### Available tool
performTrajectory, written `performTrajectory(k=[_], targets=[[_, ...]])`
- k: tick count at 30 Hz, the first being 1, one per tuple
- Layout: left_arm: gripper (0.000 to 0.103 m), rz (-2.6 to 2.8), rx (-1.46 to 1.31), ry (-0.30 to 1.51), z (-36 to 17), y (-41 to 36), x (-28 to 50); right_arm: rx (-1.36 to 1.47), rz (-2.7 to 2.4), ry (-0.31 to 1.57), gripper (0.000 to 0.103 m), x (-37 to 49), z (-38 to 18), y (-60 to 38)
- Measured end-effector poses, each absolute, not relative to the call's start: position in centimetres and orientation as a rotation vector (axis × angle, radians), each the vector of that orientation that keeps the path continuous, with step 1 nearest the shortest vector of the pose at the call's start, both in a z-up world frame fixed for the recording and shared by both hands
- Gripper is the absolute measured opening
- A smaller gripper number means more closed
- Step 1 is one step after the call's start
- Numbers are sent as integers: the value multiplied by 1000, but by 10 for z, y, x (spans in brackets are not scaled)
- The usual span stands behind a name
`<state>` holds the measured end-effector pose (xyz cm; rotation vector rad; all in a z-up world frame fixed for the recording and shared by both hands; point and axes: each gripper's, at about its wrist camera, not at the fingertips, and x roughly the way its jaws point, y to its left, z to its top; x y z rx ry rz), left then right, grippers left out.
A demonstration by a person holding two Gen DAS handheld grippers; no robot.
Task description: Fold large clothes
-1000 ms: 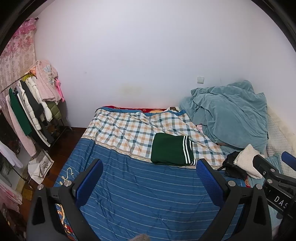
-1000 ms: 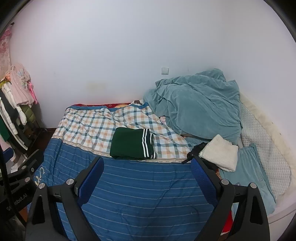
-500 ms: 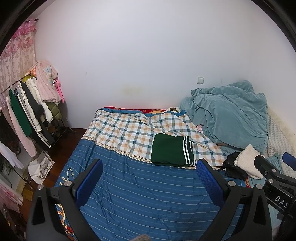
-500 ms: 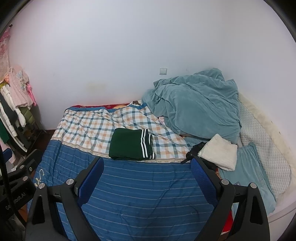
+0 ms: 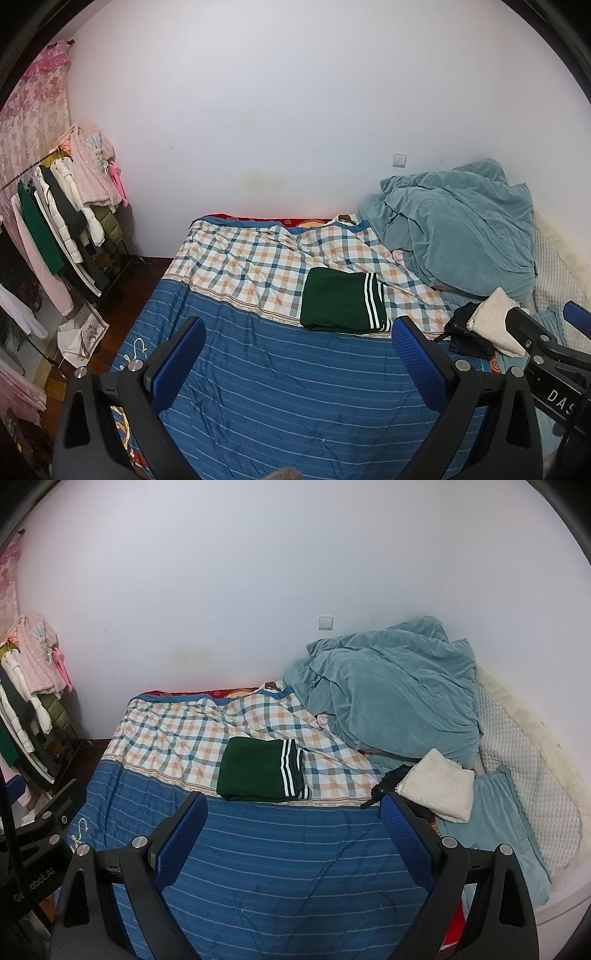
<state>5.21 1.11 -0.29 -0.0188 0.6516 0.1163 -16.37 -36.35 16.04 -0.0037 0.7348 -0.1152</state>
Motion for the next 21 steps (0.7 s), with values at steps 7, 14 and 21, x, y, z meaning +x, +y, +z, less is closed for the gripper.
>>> performTrajectory(k=[7,14,21], targets=[[103,113,-17,648,2,17,55,-2,-116,732,96,-155,162,-366],[103,110,-15,648,2,16,54,-1,-115,732,96,-155,161,-366],[103,118,-28,649,8,25,57,0,-113,735,96,-152,161,-366]])
